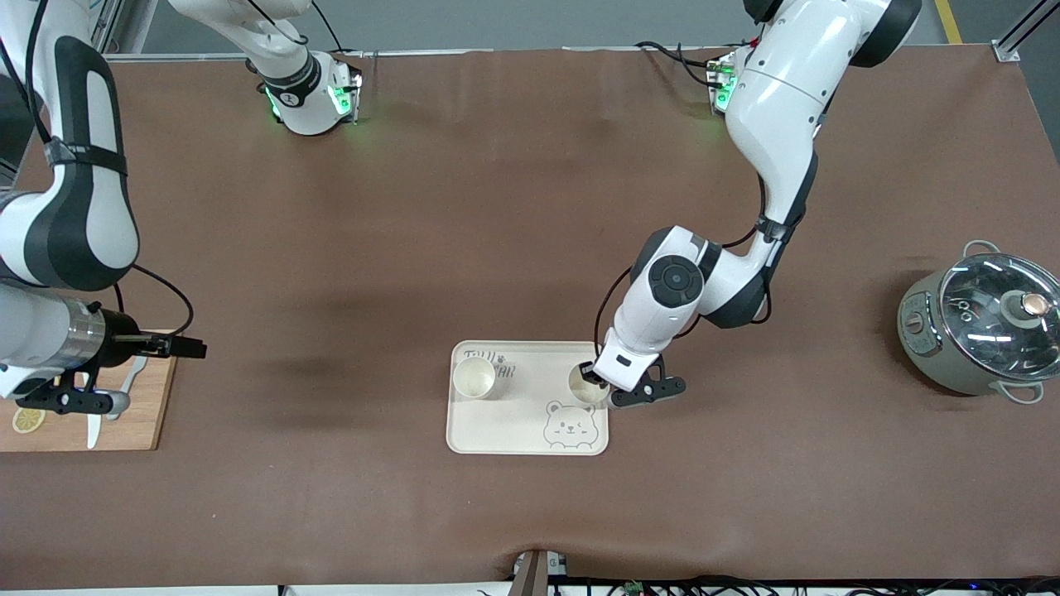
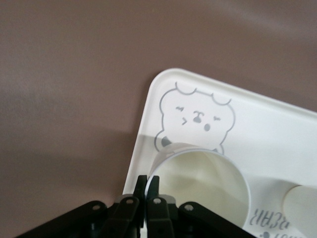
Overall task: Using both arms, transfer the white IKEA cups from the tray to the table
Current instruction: 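Grasp the white cup with the left gripper and lift it, then place the cup with the left gripper while the right gripper grasps the other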
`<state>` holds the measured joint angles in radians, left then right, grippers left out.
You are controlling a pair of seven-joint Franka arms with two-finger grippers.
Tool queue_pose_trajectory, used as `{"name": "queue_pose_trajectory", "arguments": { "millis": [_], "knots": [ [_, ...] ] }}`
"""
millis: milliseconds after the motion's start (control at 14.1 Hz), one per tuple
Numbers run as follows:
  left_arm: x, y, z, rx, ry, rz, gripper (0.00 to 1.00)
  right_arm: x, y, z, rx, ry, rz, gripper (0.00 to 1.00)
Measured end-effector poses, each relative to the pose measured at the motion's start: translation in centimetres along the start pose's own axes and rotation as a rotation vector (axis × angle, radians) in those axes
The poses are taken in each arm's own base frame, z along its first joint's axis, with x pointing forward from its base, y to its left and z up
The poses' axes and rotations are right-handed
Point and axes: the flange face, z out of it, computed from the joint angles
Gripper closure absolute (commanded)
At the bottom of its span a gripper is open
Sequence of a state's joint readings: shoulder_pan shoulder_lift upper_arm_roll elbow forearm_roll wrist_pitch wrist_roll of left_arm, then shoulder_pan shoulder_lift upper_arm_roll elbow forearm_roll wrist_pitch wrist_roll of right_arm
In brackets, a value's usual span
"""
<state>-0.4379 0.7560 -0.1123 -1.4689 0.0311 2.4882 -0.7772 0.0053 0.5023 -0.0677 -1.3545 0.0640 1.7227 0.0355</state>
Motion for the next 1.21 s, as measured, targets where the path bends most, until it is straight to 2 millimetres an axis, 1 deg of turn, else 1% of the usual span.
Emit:
{"name": "queue_pose_trajectory", "arguments": {
  "millis": [142,213,284,355,426,569,640,782,924,1066,1208],
  "knots": [
    [1.2,0.1,-2.6,-0.013,0.025,-0.007,1.0,1.1,-0.2,1.0,0.005,-0.003,0.037,0.0],
    [1.7,0.0,-4.1,-0.008,0.028,-0.011,1.0,1.4,-0.7,1.5,0.009,-0.009,0.046,0.0],
    [2.3,-0.3,-5.7,0.002,0.029,-0.018,1.0,1.6,-1.7,2.3,0.009,-0.019,0.04,0.0],
    [3.1,-0.9,-7.4,0.013,0.029,-0.03,1.0,1.7,-3.3,3.2,0.006,-0.031,0.025,0.0],
    [3.9,-1.7,-8.9,0.024,0.028,-0.044,1.0,1.6,-5.4,4.0,0.002,-0.04,0.005,0.0],
    [5.4,-3.8,-11.5,0.054,0.015,-0.064,1.0,1.5,-10.7,5.3,-0.005,-0.02,0.004,0.0],
    [5.8,-4.8,-12.4,0.073,0.001,-0.069,1.0,1.3,-12.9,5.7,-0.001,-0.005,0.018,0.0],
    [6.1,-6.4,-13.7,0.102,-0.02,-0.085,1.0,0.5,-16.7,6.5,0.072,-0.026,0.043,0.0],
    [6.8,-8.8,-14.7,0.12,-0.027,-0.085,1.0,0.1,-19.4,7.6,0.151,-0.03,0.09,0.0],
    [7.5,-12.2,-15.5,0.14,-0.037,-0.069,1.0,-0.3,-21.8,8.8,0.176,-0.005,0.104,0.0],
    [7.6,-15.6,-15.8,0.163,-0.055,-0.069,1.0,-1.1,-25.2,10.4,0.179,0.011,0.107,0.0]
  ]
}}
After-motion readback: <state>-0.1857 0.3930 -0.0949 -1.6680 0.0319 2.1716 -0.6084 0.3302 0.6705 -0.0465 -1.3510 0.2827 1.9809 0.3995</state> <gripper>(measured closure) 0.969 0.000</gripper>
